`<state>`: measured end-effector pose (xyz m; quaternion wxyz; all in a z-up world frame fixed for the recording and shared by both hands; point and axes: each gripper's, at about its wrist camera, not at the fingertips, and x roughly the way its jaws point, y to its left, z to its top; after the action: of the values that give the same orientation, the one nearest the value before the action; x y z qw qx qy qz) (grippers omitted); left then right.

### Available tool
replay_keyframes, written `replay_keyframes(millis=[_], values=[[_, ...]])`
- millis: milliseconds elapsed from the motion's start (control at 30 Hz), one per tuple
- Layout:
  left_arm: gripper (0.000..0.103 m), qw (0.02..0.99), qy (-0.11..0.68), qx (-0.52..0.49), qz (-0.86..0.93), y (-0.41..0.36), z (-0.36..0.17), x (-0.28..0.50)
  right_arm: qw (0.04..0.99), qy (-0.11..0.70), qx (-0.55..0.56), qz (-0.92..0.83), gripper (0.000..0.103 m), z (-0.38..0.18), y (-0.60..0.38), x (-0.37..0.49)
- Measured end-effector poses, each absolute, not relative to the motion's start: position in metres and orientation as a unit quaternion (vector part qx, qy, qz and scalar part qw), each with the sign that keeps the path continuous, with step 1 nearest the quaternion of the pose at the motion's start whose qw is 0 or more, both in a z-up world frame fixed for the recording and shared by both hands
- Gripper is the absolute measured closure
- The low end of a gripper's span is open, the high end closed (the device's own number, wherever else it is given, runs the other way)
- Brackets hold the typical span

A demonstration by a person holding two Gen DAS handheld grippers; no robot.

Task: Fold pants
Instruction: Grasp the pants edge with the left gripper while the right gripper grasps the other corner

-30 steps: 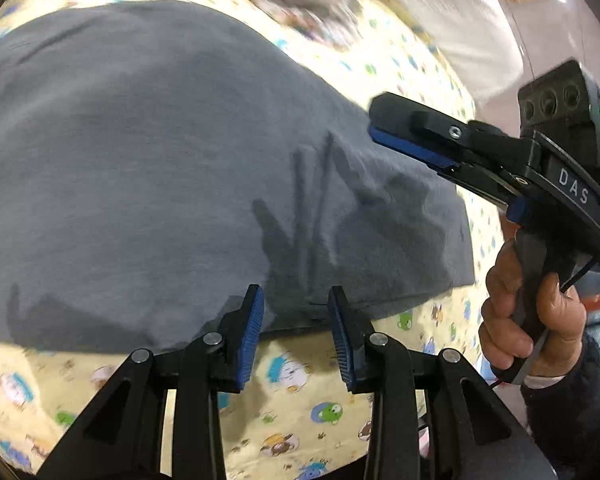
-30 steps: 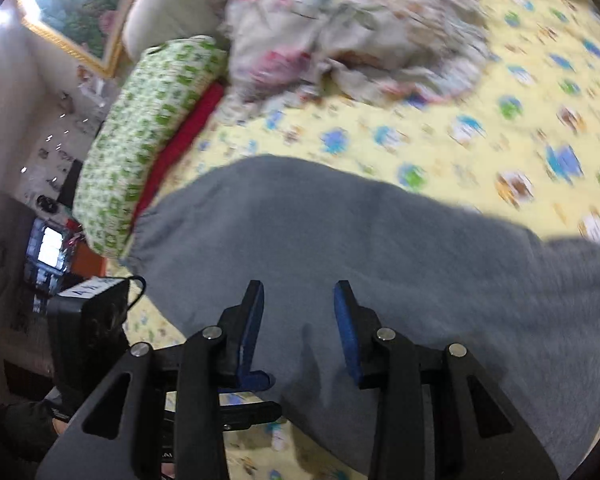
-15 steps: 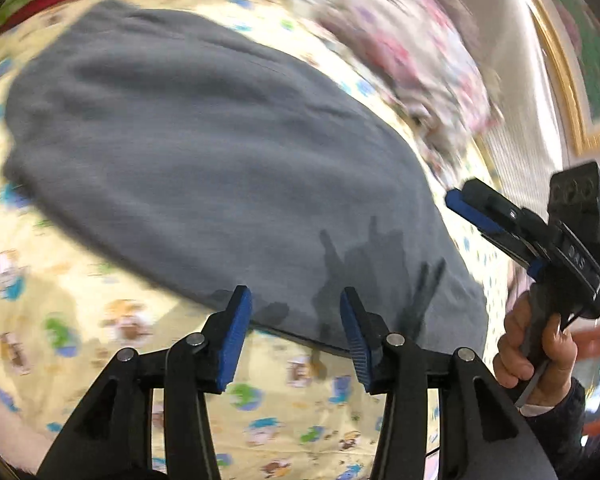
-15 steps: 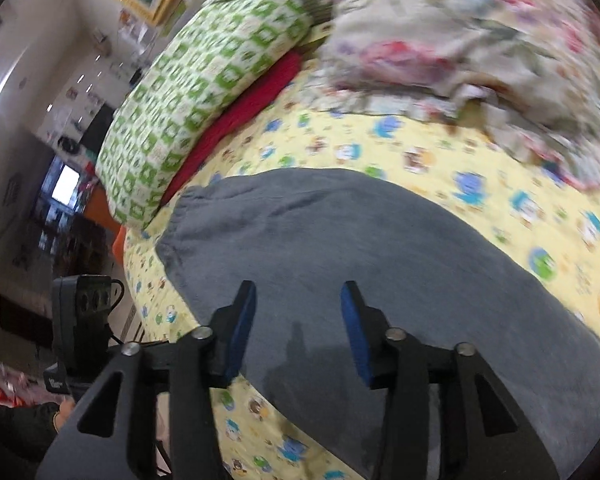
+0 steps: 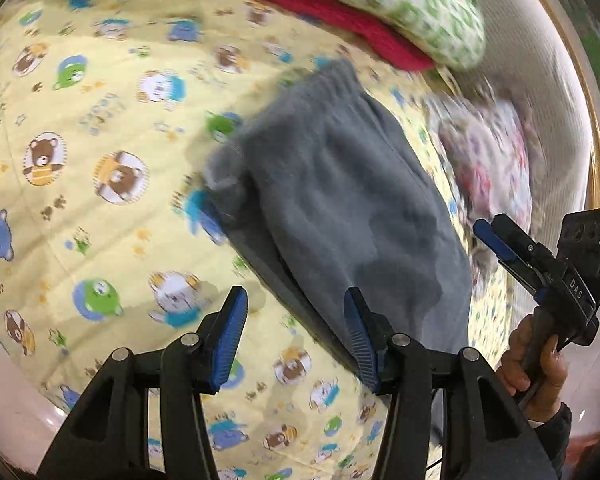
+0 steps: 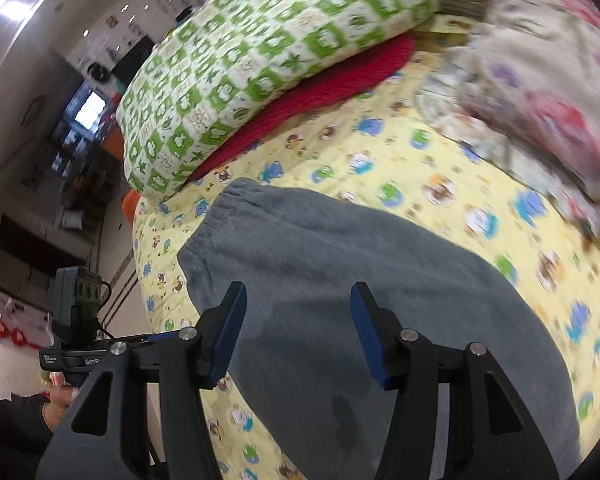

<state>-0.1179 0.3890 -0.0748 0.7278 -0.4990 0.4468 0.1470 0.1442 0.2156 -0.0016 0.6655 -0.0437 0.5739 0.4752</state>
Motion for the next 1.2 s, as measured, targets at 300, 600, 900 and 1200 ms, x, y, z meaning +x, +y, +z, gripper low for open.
replay_keyframes(millis=[300,600,900,1200], values=[[0.05,0.695,0.432,-0.544,0.188,0.426,-0.094,-0.123,0.616,0.567,-0.137,0.53,0.047,-0.019,0.306,0.158],[0.046,0.687,0.422,-0.545,0.229,0.419,-0.097,-0.115,0.543,0.56,-0.215,0.587,0.047,-0.044,0.38,0.171],[0.044,0.679,0.414,-0.534,0.287,0.412,-0.089,-0.123,0.492,0.59,-0.245,0.592,0.047,-0.087,0.422,0.166],[0.031,0.684,0.402,-0.541,0.279,0.421,-0.1,-0.114,0.486,0.603,-0.214,0.595,0.048,-0.101,0.426,0.166]])
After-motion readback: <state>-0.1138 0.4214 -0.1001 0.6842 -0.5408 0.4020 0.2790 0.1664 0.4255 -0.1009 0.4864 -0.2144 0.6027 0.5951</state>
